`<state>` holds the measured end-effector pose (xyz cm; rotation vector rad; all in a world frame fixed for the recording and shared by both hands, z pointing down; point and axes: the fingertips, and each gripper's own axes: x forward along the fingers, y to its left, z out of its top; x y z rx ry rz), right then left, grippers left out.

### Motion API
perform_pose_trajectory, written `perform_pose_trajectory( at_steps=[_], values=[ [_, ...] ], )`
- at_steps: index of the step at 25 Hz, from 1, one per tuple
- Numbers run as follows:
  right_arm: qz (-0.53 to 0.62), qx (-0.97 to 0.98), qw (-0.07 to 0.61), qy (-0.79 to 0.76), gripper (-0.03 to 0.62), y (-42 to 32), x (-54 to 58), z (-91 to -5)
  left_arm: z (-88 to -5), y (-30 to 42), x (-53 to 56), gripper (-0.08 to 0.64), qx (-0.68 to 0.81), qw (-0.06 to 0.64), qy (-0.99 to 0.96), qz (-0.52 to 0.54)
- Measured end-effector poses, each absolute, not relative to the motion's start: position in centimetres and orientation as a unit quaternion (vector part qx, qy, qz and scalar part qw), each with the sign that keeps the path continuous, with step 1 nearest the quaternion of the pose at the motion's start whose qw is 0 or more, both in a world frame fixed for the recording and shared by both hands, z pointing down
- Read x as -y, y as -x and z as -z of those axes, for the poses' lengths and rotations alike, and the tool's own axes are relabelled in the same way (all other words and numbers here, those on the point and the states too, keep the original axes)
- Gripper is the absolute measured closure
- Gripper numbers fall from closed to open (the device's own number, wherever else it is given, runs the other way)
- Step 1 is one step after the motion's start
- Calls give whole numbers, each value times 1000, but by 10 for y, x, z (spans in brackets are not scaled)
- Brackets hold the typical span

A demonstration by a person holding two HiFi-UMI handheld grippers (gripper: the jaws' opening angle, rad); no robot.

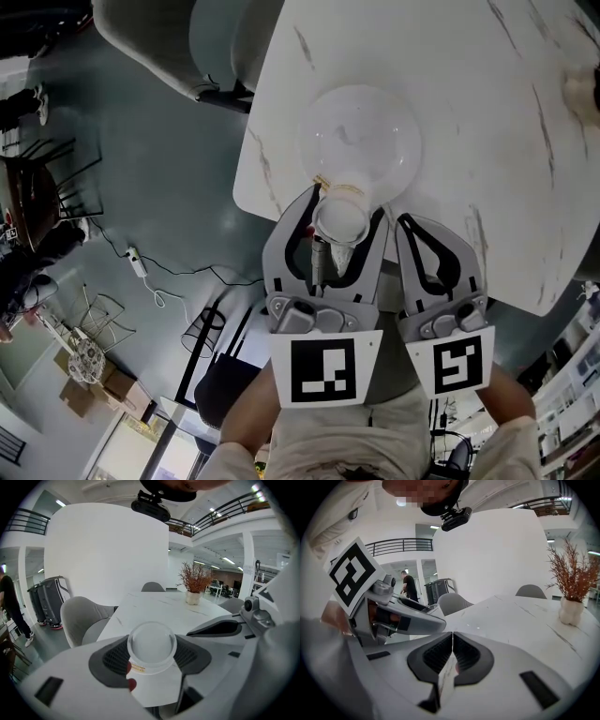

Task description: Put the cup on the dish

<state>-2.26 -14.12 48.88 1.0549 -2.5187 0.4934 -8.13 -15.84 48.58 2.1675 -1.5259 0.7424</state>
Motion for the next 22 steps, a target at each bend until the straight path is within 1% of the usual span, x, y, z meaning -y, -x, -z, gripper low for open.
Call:
perform_pose_trajectory(
  at_steps=[10,16,18,22],
  values=[
    [-183,887,188,-379,588,18,151,-498,-499,81,179,285,543,180,-774,-271],
    [-190,885,191,-380,588,17,155,-503,-498,78,185,285,543,154,-778,-277],
    [-193,885,192,-377,588,19,154,-504,-492,78,186,285,549,145,-780,-264],
    [-199,885,191,-376,588,21,152,-506,-485,73,187,284,549,150,-786,-241]
  ],
)
